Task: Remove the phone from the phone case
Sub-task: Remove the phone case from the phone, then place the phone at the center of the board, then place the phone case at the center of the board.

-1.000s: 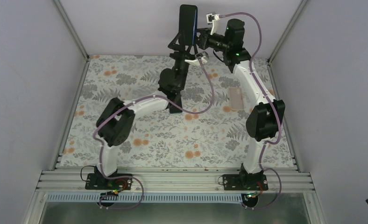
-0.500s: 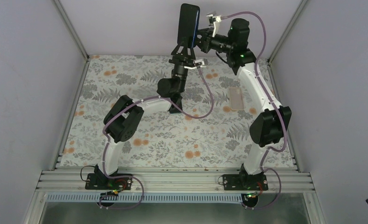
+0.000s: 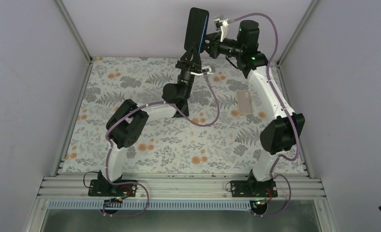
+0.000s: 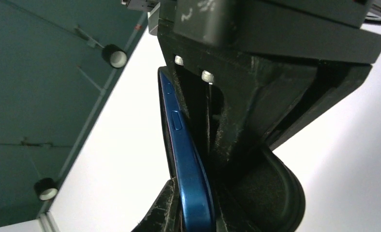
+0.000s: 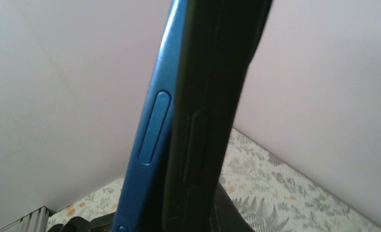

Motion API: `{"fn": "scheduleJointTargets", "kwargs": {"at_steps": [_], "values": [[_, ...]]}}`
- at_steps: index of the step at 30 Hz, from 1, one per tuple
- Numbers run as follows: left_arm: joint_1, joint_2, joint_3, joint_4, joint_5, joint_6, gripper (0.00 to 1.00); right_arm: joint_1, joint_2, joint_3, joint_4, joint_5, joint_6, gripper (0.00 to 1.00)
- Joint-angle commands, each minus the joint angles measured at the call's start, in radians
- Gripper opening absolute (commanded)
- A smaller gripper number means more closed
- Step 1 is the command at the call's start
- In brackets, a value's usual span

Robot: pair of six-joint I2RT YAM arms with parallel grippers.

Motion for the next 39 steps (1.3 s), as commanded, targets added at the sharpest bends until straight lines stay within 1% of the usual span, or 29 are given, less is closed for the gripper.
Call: {"fn": "scheduleJointTargets", "kwargs": {"at_steps": [1, 3, 5, 7, 9, 11, 12, 13, 16, 17, 18, 19, 20, 21, 24, 25, 27, 28, 31, 34, 37, 39], "values": [[0.067, -0.216, -0.079, 0.021, -0.160, 0.045, 0.05, -0.035, 0.042, 0.029, -0.378, 0.114, -0.320, 0.03], [0.050, -0.306, -0.154, -0.070, -0.159, 0.007, 0.05, -0.046, 0.075, 0.067, -0.417, 0.273, -0.390, 0.03], [0.030, -0.405, -0.211, -0.202, -0.160, -0.044, 0.05, -0.057, 0.098, 0.083, -0.425, 0.406, -0.442, 0.03], [0.005, -0.509, -0.237, -0.400, -0.166, -0.094, 0.05, -0.060, 0.122, 0.112, -0.439, 0.511, -0.494, 0.03], [-0.018, -0.598, -0.225, -0.612, -0.197, -0.148, 0.05, -0.061, 0.157, 0.164, -0.463, 0.596, -0.548, 0.03], [-0.024, -0.692, -0.201, -0.848, -0.217, -0.185, 0.05, -0.063, 0.208, 0.232, -0.528, 0.662, -0.616, 0.03], [-0.019, -0.729, -0.200, -0.930, -0.224, -0.176, 0.05, -0.068, 0.231, 0.261, -0.561, 0.687, -0.639, 0.03], [-0.010, -0.765, -0.215, -0.965, -0.230, -0.145, 0.05, -0.078, 0.248, 0.284, -0.592, 0.692, -0.657, 0.03], [0.028, -0.869, -0.321, -0.943, -0.232, 0.010, 0.05, -0.106, 0.252, 0.290, -0.643, 0.621, -0.681, 0.03], [0.038, -0.901, -0.348, -0.957, -0.233, 0.043, 0.05, -0.111, 0.243, 0.280, -0.653, 0.587, -0.680, 0.03], [0.047, -0.927, -0.366, -1.002, -0.238, 0.061, 0.09, -0.113, 0.234, 0.263, -0.663, 0.553, -0.680, 0.03], [0.057, -0.946, -0.378, -1.080, -0.251, 0.058, 0.13, -0.114, 0.224, 0.248, -0.674, 0.517, -0.680, 0.03], [0.069, -0.960, -0.382, -1.161, -0.269, 0.041, 0.15, -0.114, 0.214, 0.230, -0.684, 0.485, -0.670, 0.03], [0.090, -0.971, -0.388, -1.237, -0.297, 0.015, 0.15, -0.115, 0.202, 0.212, -0.701, 0.455, -0.664, 0.03], [0.161, -0.993, -0.446, -1.368, -0.367, -0.082, 0.14, -0.115, 0.171, 0.135, -0.726, 0.373, -0.648, 0.03], [0.188, -1.003, -0.476, -1.391, -0.364, -0.100, 0.13, -0.114, 0.156, 0.090, -0.727, 0.352, -0.646, 0.03], [0.236, -1.030, -0.564, -1.371, -0.359, -0.106, 0.04, -0.114, 0.119, 0.011, -0.720, 0.315, -0.635, 0.03], [0.253, -1.038, -0.614, -1.351, -0.357, -0.102, 0.02, -0.114, 0.101, -0.027, -0.716, 0.293, -0.627, 0.03], [0.282, -1.046, -0.750, -1.291, -0.347, -0.114, 0.02, -0.114, 0.079, -0.126, -0.742, 0.187, -0.622, 0.03], [0.290, -1.015, -0.845, -1.264, -0.307, -0.235, 0.02, -0.114, 0.088, -0.224, -0.764, 0.120, -0.644, 0.03], [0.290, -0.929, -0.894, -1.234, -0.305, -0.348, 0.02, -0.114, 0.078, -0.342, -0.692, 0.112, -0.634, 0.03], [0.288, -0.858, -0.900, -1.235, -0.310, -0.417, 0.02, -0.114, 0.085, -0.393, -0.676, 0.101, -0.634, 0.03]]}}
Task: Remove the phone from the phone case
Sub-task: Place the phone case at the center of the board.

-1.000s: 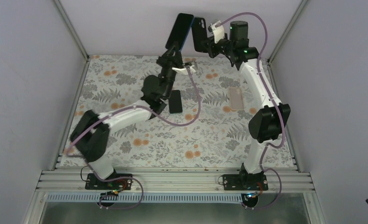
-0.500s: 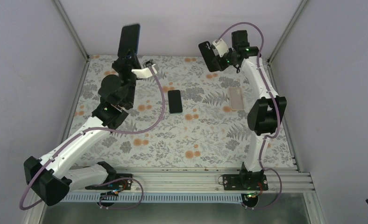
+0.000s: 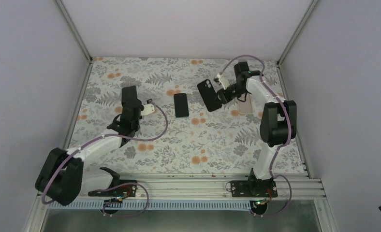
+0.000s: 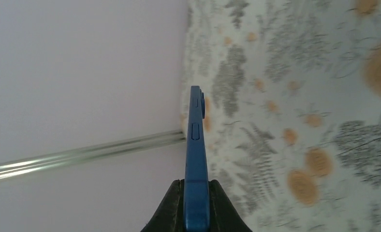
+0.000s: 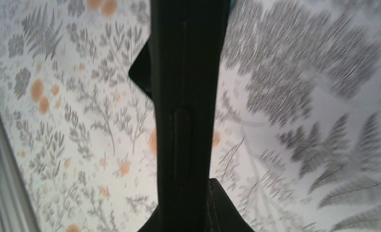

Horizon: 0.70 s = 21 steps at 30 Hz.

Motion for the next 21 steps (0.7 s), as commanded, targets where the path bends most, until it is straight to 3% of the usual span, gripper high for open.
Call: {"fn": "scheduleJointTargets", "kwargs": {"at_steps": [1, 9, 17, 18, 21], "values": [[-0.002, 0.121, -0.009, 0.084, 0.004, -0.209, 0.02, 0.001, -0.015, -0.109, 0.049, -0.094, 0.001, 0.03], [-0.029, 0.328, -0.064, 0.139, 0.037, -0.285, 0.02, 0.002, 0.027, -0.170, 0.086, -0.109, 0.023, 0.03], [-0.095, 0.378, -0.039, -0.091, 0.195, -0.354, 0.04, -0.024, 0.119, -0.107, 0.045, -0.005, 0.107, 0.04], [-0.102, 0.383, -0.028, -0.141, 0.226, -0.366, 0.11, -0.030, 0.126, -0.106, 0.046, 0.006, 0.115, 0.05], [-0.118, 0.379, -0.008, -0.274, 0.336, -0.387, 0.43, -0.039, 0.120, -0.119, 0.056, 0.054, 0.138, 0.23]]}}
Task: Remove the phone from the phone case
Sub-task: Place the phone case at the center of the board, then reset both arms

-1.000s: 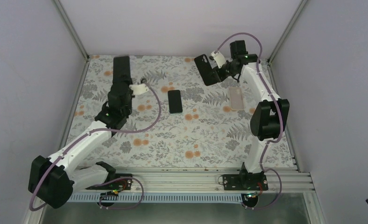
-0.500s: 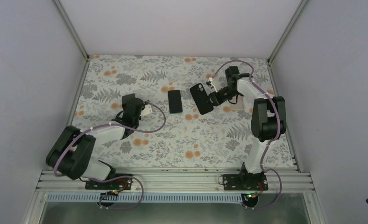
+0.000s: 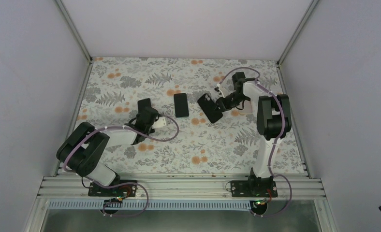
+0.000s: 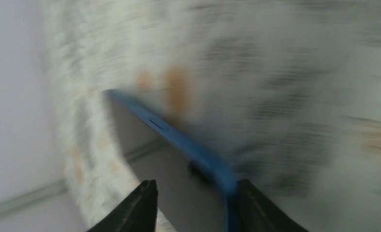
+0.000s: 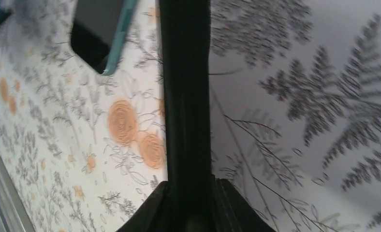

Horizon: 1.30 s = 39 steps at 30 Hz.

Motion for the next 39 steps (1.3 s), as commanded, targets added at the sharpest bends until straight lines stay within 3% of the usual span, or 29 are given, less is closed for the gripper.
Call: {"fn": "scheduleJointTargets", "kwargs": {"at_steps": [1, 5, 6, 7, 8, 9, 10, 15, 20, 22, 26, 28, 31, 34, 39], "values": [[-0.030, 0.027, 0.010, -0.320, 0.261, -0.075, 0.48, -0.022, 0.004, 0.012, -0.006, 0.072, 0.057, 0.27], [-0.048, 0.038, 0.058, -0.540, 0.423, -0.066, 0.67, -0.025, -0.034, 0.015, -0.021, 0.158, 0.046, 0.58], [-0.052, 0.038, 0.075, -0.592, 0.459, -0.070, 0.69, -0.024, -0.041, 0.032, -0.058, 0.194, 0.022, 0.72], [-0.054, 0.035, 0.105, -0.647, 0.492, -0.079, 0.72, -0.023, -0.061, 0.064, -0.085, 0.278, -0.006, 0.94], [-0.056, 0.032, 0.147, -0.721, 0.539, -0.091, 0.78, -0.023, -0.094, 0.078, -0.092, 0.325, -0.025, 0.99], [-0.055, 0.020, 0.196, -0.796, 0.590, -0.103, 0.92, -0.021, -0.130, 0.080, -0.094, 0.396, -0.045, 1.00], [-0.054, 0.001, 0.248, -0.868, 0.653, -0.110, 0.99, -0.016, -0.171, 0.079, -0.101, 0.459, -0.079, 1.00], [0.008, -0.115, 0.621, -1.161, 0.933, -0.117, 1.00, -0.018, -0.366, 0.051, -0.072, 0.681, -0.159, 1.00], [0.197, -0.204, 0.816, -1.094, 0.912, -0.244, 1.00, -0.072, -0.572, -0.061, 0.116, 0.647, -0.110, 1.00], [0.295, -0.247, 0.820, -1.033, 0.909, -0.298, 1.00, -0.089, -0.616, -0.116, 0.201, 0.601, -0.076, 1.00], [0.475, -0.339, 0.705, -0.727, 0.650, -0.456, 1.00, -0.176, -0.735, -0.320, 0.481, 0.539, 0.021, 1.00], [0.619, -0.350, 0.633, -0.597, 0.626, -0.506, 1.00, -0.229, -0.767, -0.414, 0.608, 0.575, 0.046, 1.00], [0.862, -0.280, 0.581, -0.537, 0.802, -0.576, 1.00, -0.257, -0.752, -0.472, 0.685, 0.722, 0.061, 1.00], [1.033, -0.178, 0.554, -0.536, 0.948, -0.662, 1.00, -0.292, -0.717, -0.459, 0.707, 0.795, 0.126, 1.00], [1.125, -0.118, 0.508, -0.558, 0.958, -0.647, 1.00, -0.303, -0.659, -0.451, 0.730, 0.948, 0.134, 1.00]]}}
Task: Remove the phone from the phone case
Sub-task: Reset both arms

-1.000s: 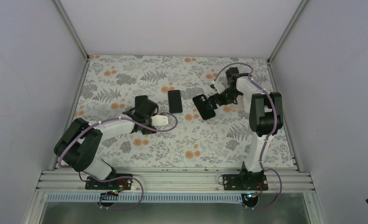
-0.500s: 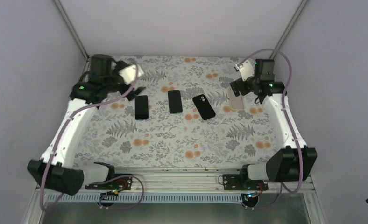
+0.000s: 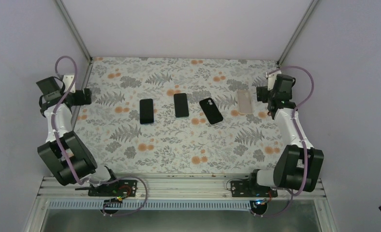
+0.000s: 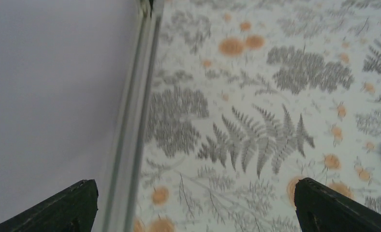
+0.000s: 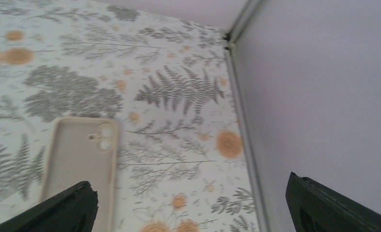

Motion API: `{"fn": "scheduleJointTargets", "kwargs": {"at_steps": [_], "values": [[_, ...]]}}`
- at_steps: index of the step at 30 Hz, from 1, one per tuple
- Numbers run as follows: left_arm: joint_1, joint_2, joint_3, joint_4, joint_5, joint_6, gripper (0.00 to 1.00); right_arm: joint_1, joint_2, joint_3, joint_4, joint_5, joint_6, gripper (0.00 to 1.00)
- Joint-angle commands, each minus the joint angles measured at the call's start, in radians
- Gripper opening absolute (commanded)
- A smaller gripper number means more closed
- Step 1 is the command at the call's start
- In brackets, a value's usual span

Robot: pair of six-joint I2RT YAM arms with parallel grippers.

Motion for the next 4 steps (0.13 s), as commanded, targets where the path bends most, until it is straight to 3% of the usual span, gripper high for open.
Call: {"fn": "scheduleJointTargets", "kwargs": {"at_steps": [1, 4], "values": [[0.034, -0.012, -0.031, 0.019, 0.109, -0.045, 1.00, -0.015, 0.038, 0.001, 0.100, 0.151, 0.030, 1.00], [0.037, -0.018, -0.029, 0.005, 0.173, -0.050, 1.00, -0.015, 0.051, -0.035, 0.129, 0.167, 0.021, 1.00]]}}
